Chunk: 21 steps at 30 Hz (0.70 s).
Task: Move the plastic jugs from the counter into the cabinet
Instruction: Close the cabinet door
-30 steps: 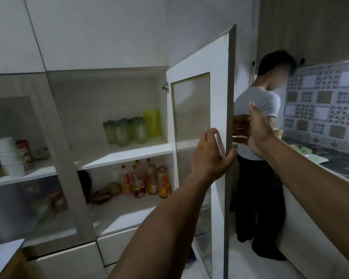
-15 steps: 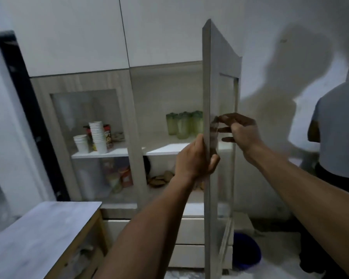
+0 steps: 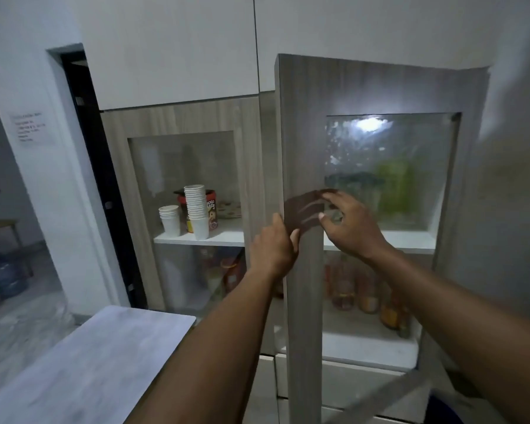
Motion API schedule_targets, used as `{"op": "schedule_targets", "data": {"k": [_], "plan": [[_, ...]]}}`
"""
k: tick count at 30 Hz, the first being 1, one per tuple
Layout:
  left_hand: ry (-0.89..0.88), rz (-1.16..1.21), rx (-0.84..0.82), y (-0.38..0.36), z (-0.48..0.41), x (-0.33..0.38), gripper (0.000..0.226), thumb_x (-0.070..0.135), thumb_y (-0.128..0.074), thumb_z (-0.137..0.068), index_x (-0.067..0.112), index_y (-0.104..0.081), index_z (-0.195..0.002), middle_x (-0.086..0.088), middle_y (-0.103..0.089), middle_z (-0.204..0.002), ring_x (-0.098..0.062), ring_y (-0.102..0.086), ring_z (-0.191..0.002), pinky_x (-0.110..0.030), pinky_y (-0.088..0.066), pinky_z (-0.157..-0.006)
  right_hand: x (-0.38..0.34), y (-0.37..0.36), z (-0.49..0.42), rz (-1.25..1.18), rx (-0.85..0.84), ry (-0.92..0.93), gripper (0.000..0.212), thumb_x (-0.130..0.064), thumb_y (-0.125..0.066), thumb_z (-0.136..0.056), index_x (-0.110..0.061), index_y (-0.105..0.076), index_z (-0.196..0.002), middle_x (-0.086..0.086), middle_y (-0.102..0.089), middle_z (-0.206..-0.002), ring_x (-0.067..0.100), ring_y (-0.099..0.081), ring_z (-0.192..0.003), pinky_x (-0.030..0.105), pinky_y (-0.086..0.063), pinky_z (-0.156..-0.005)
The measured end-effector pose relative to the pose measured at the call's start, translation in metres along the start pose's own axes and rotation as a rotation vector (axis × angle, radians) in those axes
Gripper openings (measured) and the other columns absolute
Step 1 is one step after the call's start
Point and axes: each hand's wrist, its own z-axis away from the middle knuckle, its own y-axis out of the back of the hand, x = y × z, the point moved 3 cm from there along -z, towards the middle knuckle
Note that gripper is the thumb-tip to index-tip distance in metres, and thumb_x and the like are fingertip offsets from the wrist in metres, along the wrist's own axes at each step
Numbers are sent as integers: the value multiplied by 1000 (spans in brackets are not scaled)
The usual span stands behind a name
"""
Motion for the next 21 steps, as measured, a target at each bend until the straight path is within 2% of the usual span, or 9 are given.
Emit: {"op": "schedule_targets", "data": {"k": [2, 4, 6, 8, 10, 12, 16, 21], "plan": [[-11, 3, 1, -9, -20, -18, 43, 43, -53, -98, 13, -44, -128, -14, -65, -120, -35, -64, -108, -41, -45, -78, 5, -21, -18, 65, -23, 1, 56, -30, -59, -89, -17, -54, -142, 9, -53, -148, 27, -49, -136, 41, -41, -111], [-58, -18, 54, -20, -40, -36, 72, 43, -60, -94, 9, -28, -150, -15, -52, -143, -33, -54, -127, -41, -46, -95, 11, -40, -35, 115, -21, 26, 58, -28, -59, -88, -20, -51, -145, 7, -51, -150, 27, -48, -136, 38, -40, -110], [-158, -127, 173, -27, -59, -50, 95, 40, -63, -91, 6, -6, -159, -18, -23, -164, -34, -30, -148, -43, -30, -119, 18, -56, -52, 159, -22, 65, 63, -30, -56, -86, -22, -47, -148, 5, -47, -152, 28, -46, -137, 39, -38, -111], [-238, -227, 209, -32, -73, -61, 96, 38, -55, -93, 8, 7, -160, -15, 5, -170, -34, -4, -156, -46, -12, -126, 27, -71, -64, 212, -48, 89, 70, -31, -55, -86, -25, -38, -153, 3, -40, -158, 29, -42, -140, 42, -38, -113], [-322, -335, 161, -40, -86, -70, 96, 43, -48, -92, 11, 13, -160, -10, 22, -167, -32, 15, -155, -49, -2, -126, 37, -86, -73, 281, -72, 108, 76, -31, -57, -86, -28, -28, -156, 1, -32, -162, 29, -37, -143, 46, -41, -110], [-383, -411, 147, -50, -100, -78, 97, 45, -47, -91, 12, 13, -160, -9, 25, -166, -31, 21, -153, -49, 4, -125, 46, -97, -82, 352, -86, 126, 81, -32, -58, -86, -30, -20, -158, 0, -25, -165, 29, -33, -144, 46, -43, -108], [-355, -481, 123, -79, -132, -92, 104, 44, -56, -93, 11, 17, -158, -9, 29, -165, -29, 27, -152, -46, 12, -124, 63, -120, -107, 462, -99, 140, 85, -34, -58, -86, -29, -15, -159, 0, -15, -168, 28, -24, -147, 46, -41, -107], [-347, -498, 105, -108, -171, -111, 109, 47, -61, -90, 10, 14, -159, -10, 25, -166, -27, 24, -153, -45, 11, -124, 93, -147, -141, 586, -94, 187, 86, -32, -59, -82, -28, -21, -158, 4, -20, -167, 29, -26, -143, 50, -47, -100]]}}
